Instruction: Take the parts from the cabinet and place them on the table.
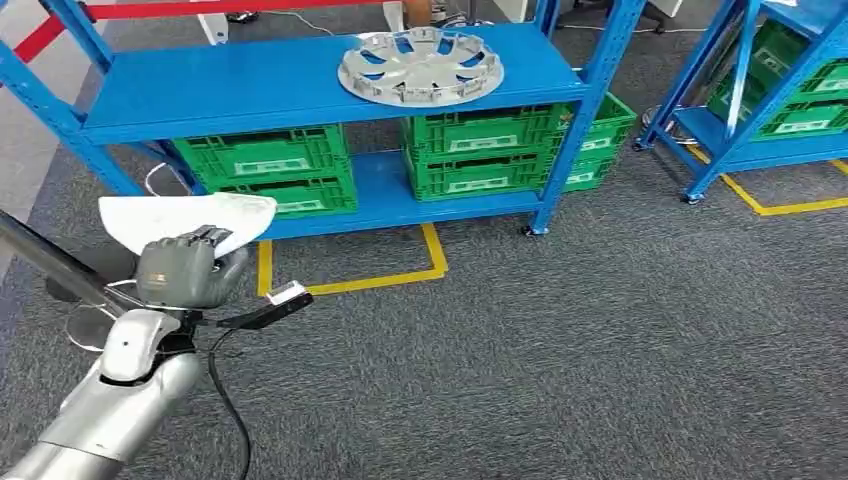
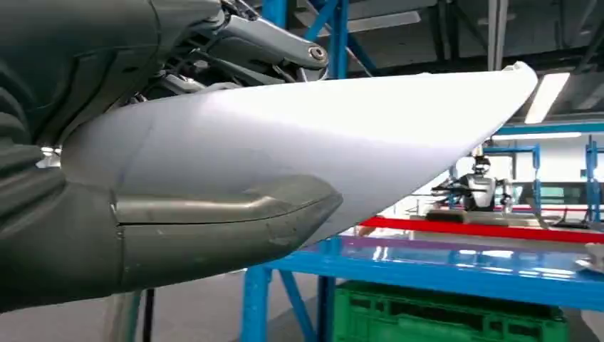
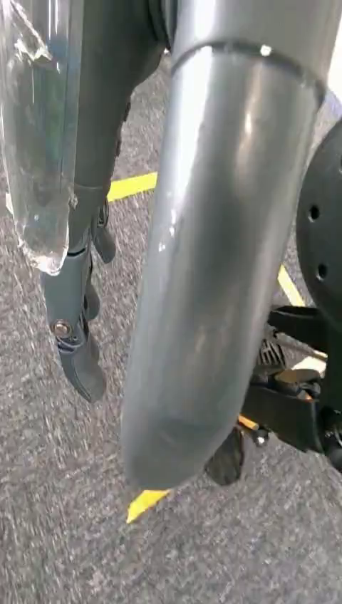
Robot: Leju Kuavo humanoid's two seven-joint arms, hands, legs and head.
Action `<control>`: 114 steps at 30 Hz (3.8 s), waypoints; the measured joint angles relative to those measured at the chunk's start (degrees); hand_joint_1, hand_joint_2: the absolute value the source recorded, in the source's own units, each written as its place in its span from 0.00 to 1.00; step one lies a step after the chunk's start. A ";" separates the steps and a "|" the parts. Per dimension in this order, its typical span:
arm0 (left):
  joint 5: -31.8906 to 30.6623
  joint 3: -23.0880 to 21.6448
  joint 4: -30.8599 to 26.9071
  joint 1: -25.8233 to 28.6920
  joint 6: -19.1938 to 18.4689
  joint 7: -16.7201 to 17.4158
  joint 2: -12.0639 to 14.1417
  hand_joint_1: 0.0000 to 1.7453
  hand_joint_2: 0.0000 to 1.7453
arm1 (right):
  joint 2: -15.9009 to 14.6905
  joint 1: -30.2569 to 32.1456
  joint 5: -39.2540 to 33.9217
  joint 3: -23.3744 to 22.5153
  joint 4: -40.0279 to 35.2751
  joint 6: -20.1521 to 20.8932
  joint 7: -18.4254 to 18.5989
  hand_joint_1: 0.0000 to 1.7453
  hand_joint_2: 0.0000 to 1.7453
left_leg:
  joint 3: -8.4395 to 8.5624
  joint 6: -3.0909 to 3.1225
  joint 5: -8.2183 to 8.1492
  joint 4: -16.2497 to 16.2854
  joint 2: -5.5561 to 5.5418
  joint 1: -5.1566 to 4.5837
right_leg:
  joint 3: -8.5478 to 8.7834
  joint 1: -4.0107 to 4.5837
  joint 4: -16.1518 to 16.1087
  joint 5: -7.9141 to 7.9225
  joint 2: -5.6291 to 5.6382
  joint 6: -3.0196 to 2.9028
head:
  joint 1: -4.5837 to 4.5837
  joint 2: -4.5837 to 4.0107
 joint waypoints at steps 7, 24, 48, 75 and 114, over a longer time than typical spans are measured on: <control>0.22 -0.02 0.02 0.33 -0.26 0.37 0.07 1.00 1.00 | 0.02 0.41 0.28 0.02 0.04 -0.35 0.00 0.00 0.00 | -4.64 2.57 4.16 -0.29 0.49 -0.21 | -4.41 -0.35 12.69 -11.38 0.28 1.32 | 0.07 0.00; 0.22 0.02 -0.09 0.90 -0.33 0.85 0.44 1.00 1.00 | 0.00 0.11 0.48 0.02 0.04 -0.37 0.00 0.00 0.00 | -13.18 -1.01 -2.71 16.87 0.14 0.10 | 4.54 0.25 -2.71 -2.15 -0.09 -2.30 | -0.35 0.00; -1.11 0.26 -0.87 1.06 -1.20 2.91 0.74 1.00 1.00 | 0.07 0.50 0.77 0.04 0.07 -1.42 -1.29 0.00 0.00 | -9.23 -0.53 9.88 -0.62 0.41 0.14 | 9.26 -0.66 -1.79 -8.29 0.63 0.22 | -0.07 0.00; 8.13 -0.15 -0.87 -0.40 -11.04 3.98 0.17 1.00 1.00 | 0.15 0.27 1.14 0.18 0.07 -1.82 -0.22 0.00 0.00 | -5.50 1.81 5.25 -0.19 0.32 -1.23 | 5.77 0.50 -1.39 -4.71 0.23 -0.56 | 0.00 0.00; 10.34 -0.50 0.44 -1.20 -10.60 3.96 0.20 1.00 1.00 | 0.11 0.88 1.20 1.09 0.07 -2.05 -0.31 0.00 0.00 | -9.62 -0.94 0.23 11.65 0.11 0.05 | 4.40 -0.97 0.17 -5.07 0.78 -1.38 | 0.11 0.00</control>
